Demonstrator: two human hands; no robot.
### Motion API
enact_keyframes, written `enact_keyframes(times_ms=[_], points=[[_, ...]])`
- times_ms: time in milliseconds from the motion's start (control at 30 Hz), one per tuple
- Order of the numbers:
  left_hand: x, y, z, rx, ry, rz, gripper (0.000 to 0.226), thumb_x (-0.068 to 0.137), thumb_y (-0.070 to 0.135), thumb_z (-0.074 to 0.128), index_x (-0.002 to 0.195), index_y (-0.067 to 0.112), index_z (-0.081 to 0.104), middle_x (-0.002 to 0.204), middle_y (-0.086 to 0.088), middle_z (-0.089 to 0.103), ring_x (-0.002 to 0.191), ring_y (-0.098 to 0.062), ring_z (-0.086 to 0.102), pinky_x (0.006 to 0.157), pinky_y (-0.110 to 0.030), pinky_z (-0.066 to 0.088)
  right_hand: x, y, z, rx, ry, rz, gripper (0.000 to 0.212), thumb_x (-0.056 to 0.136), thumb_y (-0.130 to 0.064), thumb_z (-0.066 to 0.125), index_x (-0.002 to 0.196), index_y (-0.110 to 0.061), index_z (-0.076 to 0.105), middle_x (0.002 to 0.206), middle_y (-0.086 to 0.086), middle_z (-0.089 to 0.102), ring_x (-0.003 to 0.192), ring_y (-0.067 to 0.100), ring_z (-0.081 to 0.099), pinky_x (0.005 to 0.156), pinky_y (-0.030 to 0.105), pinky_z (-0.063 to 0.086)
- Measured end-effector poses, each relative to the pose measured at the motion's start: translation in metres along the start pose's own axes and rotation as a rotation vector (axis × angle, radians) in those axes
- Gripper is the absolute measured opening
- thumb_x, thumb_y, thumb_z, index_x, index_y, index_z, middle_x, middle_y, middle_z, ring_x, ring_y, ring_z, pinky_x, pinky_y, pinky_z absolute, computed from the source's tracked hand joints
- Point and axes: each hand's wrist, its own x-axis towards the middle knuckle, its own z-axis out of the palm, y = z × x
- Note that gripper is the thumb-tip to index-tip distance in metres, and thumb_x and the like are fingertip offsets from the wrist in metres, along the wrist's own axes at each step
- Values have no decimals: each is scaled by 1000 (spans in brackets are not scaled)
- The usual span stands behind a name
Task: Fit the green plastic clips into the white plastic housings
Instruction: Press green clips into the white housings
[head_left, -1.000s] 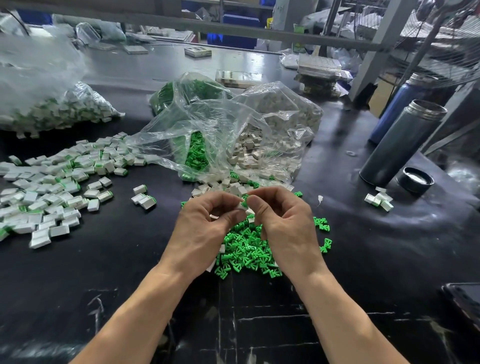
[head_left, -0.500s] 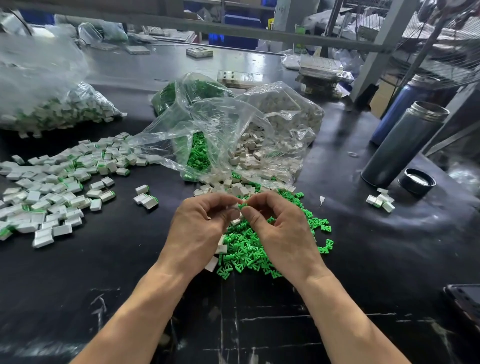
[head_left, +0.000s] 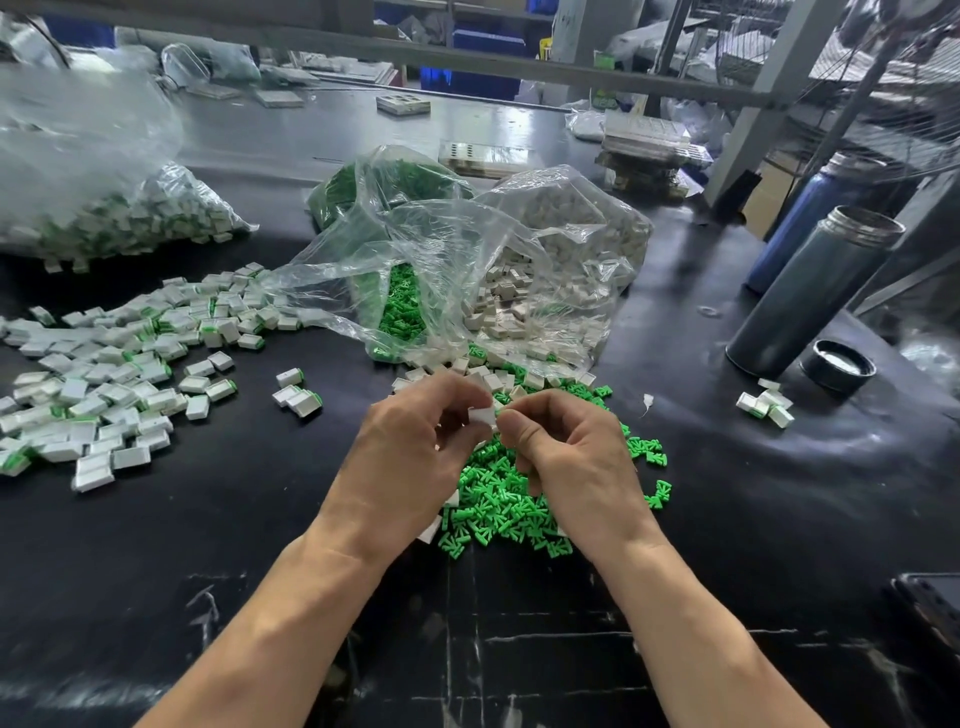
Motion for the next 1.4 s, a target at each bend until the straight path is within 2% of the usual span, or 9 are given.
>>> enact_keyframes(times_ms=[133, 267, 500, 600, 800, 1133, 1400], points=[[1, -4, 0, 18, 14, 68, 28, 83, 7, 81, 94, 31, 72, 90, 17, 69, 83, -7, 67, 72, -23, 53, -1, -2, -3, -7, -55, 3, 11, 95, -23, 75, 86, -29, 74, 78, 4, 72, 64, 7, 60, 58, 22, 49], [1, -10, 1, 5, 0, 102, 28, 84, 2, 79, 95, 28, 74, 89, 16, 68, 82, -6, 68, 73, -26, 54, -1, -3, -3, -29, -79, -9, 13, 95, -20, 75, 84, -27, 73, 72, -4, 68, 62, 5, 58, 57, 20, 46], [2, -9, 4, 30, 9, 203, 23, 84, -2, 77, 99, 15, 79, 92, 10, 72, 84, -7, 69, 75, -32, 56, -1, -2, -4, 38, -75, 77, 11, 93, -22, 77, 82, -23, 75, 68, -1, 66, 57, 10, 56, 53, 28, 48], [2, -9, 3, 27, -5, 226, 23, 85, -3, 77, 100, 13, 79, 92, 9, 72, 83, -8, 70, 76, -34, 58, 1, -3, -8, 43, -117, 97, 13, 94, -20, 76, 81, -22, 76, 67, -2, 66, 56, 11, 55, 51, 26, 48], [3, -13, 3, 34, -44, 269, 23, 86, -5, 75, 102, 12, 78, 91, 7, 72, 82, -6, 70, 73, -31, 58, 3, -1, -12, 51, -161, 135, 15, 94, -17, 76, 78, -18, 76, 66, -2, 65, 56, 11, 55, 49, 25, 47], [4, -17, 3, 14, -91, 275, 24, 88, -3, 74, 101, 16, 78, 90, 6, 72, 85, -10, 71, 75, -33, 58, 5, -3, -15, 147, -214, 219, 18, 91, -10, 77, 74, -15, 76, 64, 3, 64, 53, 13, 54, 45, 26, 46], [5, -16, 4, -5, -81, 285, 25, 86, -5, 75, 100, 15, 79, 90, 5, 73, 83, -10, 71, 73, -31, 59, 5, -3, -17, 173, -245, 219, 21, 92, -10, 76, 73, -18, 77, 65, 3, 64, 53, 13, 54, 46, 25, 46]])
